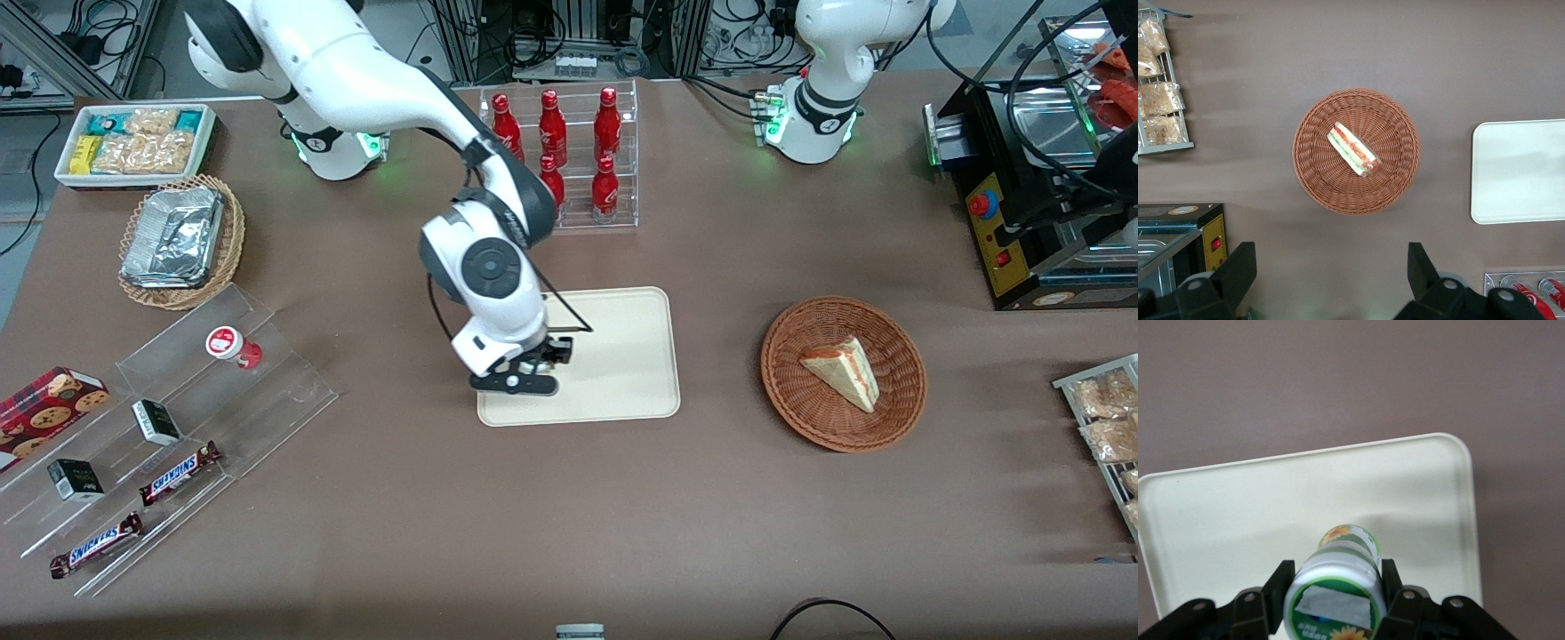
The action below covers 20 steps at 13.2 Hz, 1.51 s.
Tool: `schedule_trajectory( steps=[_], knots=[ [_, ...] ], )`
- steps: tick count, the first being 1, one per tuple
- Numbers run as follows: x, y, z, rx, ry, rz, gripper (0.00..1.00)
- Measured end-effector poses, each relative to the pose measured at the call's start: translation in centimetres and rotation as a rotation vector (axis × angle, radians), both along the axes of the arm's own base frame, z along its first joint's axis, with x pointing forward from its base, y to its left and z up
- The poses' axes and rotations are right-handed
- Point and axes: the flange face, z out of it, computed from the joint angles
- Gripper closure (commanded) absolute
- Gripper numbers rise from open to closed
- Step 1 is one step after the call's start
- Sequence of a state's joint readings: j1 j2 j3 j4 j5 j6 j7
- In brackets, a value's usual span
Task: Place green gum on tray
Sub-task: 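Lower the canister onto the tray and open the right gripper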
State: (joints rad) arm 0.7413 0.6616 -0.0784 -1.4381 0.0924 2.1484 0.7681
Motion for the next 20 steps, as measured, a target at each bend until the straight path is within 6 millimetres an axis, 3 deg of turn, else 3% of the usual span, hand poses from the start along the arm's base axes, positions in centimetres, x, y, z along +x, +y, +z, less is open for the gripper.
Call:
schedule_trajectory(
  steps=[6,9,10,11,12,20],
  knots=[
    [-2.2,3.7,-4.2,0.004,-0.012,-0.024,1.0],
    [-2.8,4.3,-5.7,-0.005,-0.005,-0.025,1.0],
    [-2.8,4.3,-6.1,-0.005,-0.006,-0.026,0.9],
    [-2.7,4.3,-6.4,-0.004,-0.008,-0.026,0.33],
    [-2.8,4.3,-6.7,-0.005,-0.008,-0.026,0.0],
    [-2.4,4.3,-6.2,-0.024,-0.046,0.078,0.0]
  ],
)
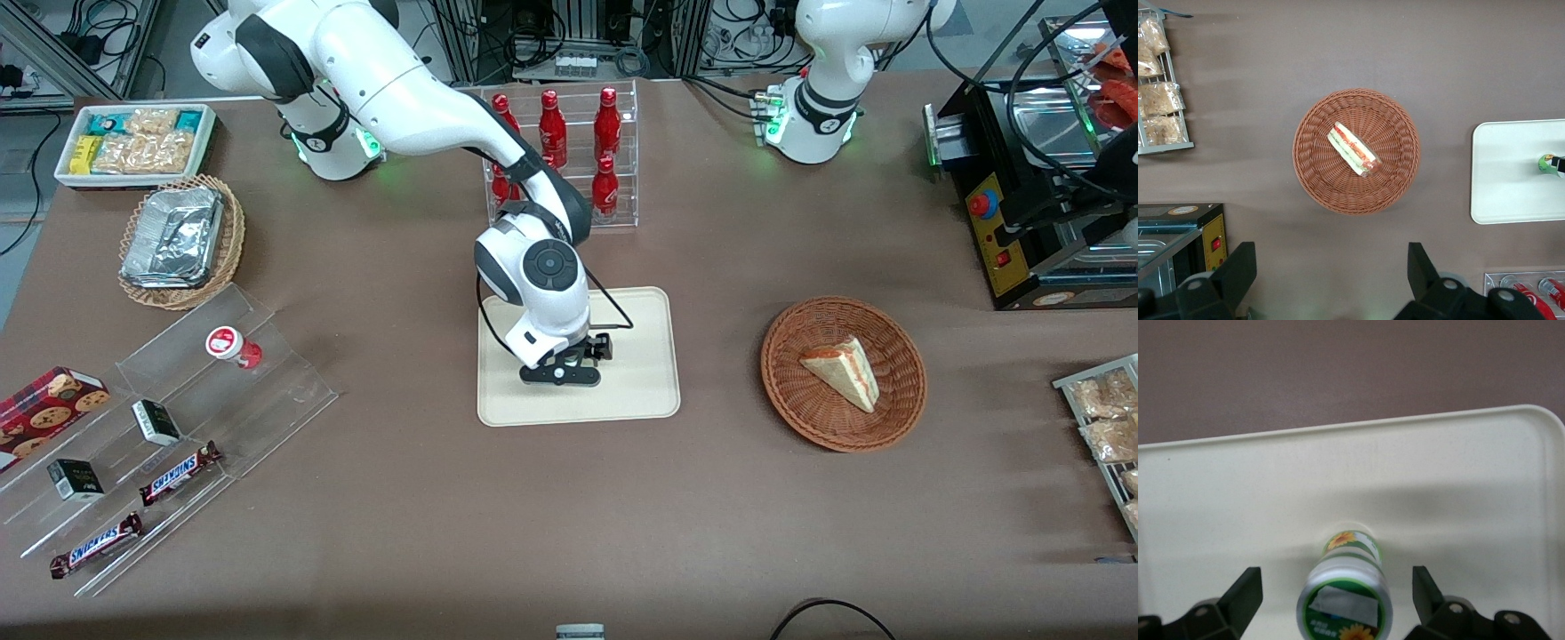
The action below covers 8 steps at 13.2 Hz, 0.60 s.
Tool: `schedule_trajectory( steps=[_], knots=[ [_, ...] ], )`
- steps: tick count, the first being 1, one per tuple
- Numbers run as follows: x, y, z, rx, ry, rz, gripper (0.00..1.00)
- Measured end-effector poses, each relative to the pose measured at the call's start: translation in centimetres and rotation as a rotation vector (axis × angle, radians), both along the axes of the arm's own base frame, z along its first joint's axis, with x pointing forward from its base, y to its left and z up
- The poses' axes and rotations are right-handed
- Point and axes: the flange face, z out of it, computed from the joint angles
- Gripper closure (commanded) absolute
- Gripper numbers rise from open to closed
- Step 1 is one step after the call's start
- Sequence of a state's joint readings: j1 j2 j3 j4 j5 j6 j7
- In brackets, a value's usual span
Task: Place green gum on tray
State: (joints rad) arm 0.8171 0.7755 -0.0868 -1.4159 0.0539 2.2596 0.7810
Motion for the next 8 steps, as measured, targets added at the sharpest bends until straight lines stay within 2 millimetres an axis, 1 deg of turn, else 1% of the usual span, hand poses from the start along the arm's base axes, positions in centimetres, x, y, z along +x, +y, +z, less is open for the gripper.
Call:
schedule_trajectory(
  steps=[1,2,3,5,7,8],
  knots=[
    [0.3,-0.3,0.5,-0.006,-0.004,0.036,0.0],
    [0.6,-0.9,1.5,-0.015,-0.003,0.072,0.0],
    [1.1,-1.9,3.0,-0.026,0.008,0.098,0.0],
    [2.3,-4.8,7.0,-0.05,0.047,0.135,0.0],
    [3.4,-8.5,10.9,-0.064,0.085,0.175,0.0],
    [4.2,-10.5,12.4,-0.068,0.1,0.201,0.0]
  ],
)
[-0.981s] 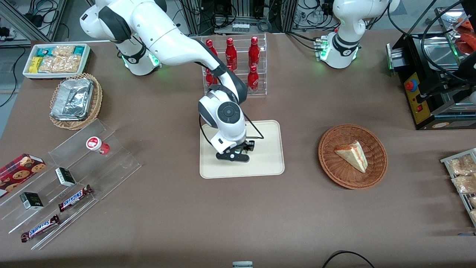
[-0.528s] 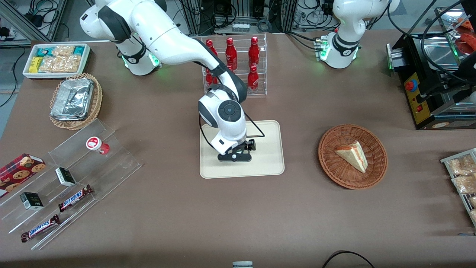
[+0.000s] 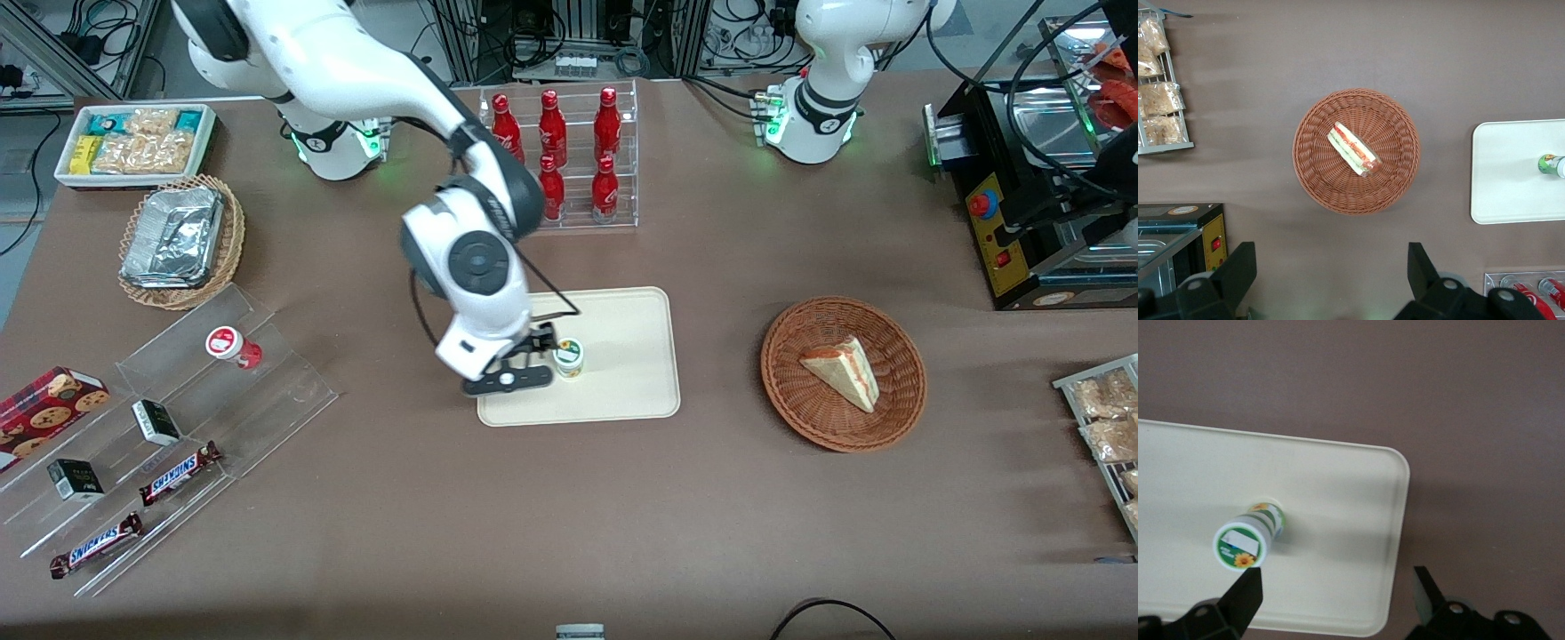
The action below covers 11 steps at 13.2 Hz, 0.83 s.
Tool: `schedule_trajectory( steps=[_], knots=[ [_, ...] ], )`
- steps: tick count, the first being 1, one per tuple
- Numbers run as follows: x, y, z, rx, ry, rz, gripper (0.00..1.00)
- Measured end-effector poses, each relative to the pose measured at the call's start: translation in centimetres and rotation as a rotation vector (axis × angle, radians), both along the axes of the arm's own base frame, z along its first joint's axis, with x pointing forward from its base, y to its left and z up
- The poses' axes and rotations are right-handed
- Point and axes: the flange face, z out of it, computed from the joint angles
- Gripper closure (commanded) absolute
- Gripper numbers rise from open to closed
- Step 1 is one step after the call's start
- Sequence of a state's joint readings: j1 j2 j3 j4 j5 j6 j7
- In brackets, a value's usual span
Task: Place green gum on tray
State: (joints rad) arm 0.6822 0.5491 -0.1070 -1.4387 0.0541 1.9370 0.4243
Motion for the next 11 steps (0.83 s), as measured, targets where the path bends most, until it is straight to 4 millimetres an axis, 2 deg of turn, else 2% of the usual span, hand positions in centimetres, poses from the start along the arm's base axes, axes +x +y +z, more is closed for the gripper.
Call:
schedule_trajectory(
  steps=[3,6,8,11],
  knots=[
    [2.5,-7.1,3.6,-0.001,0.043,0.076,0.0],
    [4.1,-14.6,5.8,0.007,0.088,0.155,0.0],
    [4.5,-20.8,7.6,0.019,0.122,0.162,0.0],
    [3.9,-29.5,10.8,0.044,0.154,0.142,0.0]
  ],
)
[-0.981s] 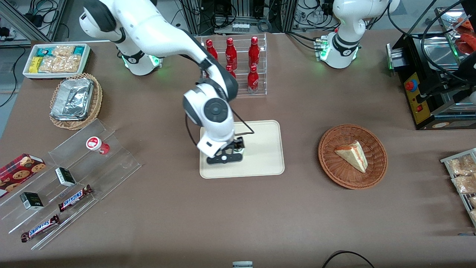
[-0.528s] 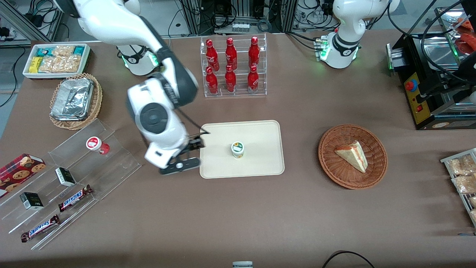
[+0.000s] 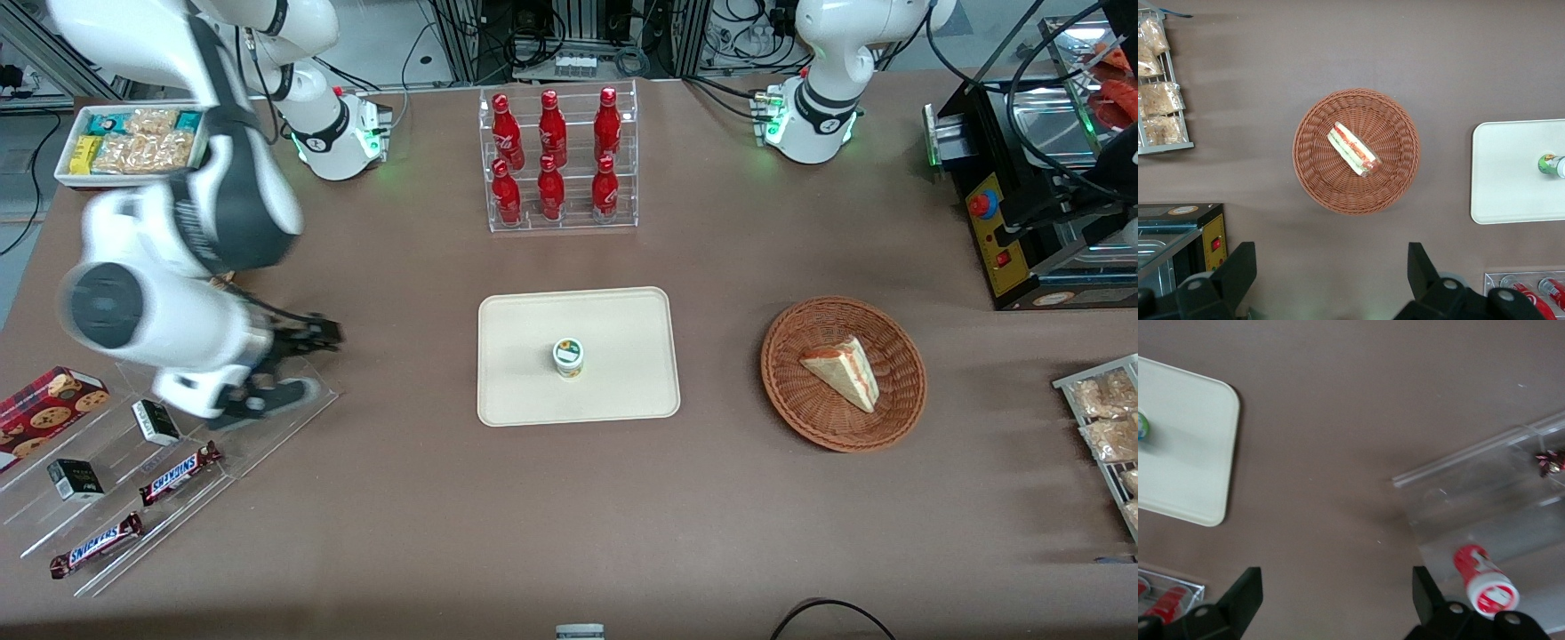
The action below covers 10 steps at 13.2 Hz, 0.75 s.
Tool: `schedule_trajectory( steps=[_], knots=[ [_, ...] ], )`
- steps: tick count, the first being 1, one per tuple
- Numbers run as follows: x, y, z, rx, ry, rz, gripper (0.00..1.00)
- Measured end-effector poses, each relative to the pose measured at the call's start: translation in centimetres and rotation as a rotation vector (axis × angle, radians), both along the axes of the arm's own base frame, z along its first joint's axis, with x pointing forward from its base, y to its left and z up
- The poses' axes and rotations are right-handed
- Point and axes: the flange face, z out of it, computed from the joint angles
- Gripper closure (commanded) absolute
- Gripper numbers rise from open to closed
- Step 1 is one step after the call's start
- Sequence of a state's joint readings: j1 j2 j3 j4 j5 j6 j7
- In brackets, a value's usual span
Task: Place green gum on tray
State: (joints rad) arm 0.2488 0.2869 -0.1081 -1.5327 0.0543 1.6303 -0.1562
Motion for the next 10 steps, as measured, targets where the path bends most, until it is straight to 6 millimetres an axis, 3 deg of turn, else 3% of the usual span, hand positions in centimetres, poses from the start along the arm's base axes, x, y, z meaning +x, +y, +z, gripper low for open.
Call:
schedule_trajectory(
  steps=[2,4,10],
  knots=[
    [-0.2,-5.3,1.7,0.01,-0.017,-0.058,0.0],
    [-1.1,-9.1,3.3,0.016,-0.033,-0.114,0.0],
    [-5.7,-13.9,8.2,-0.004,-0.003,-0.188,0.0]
  ],
)
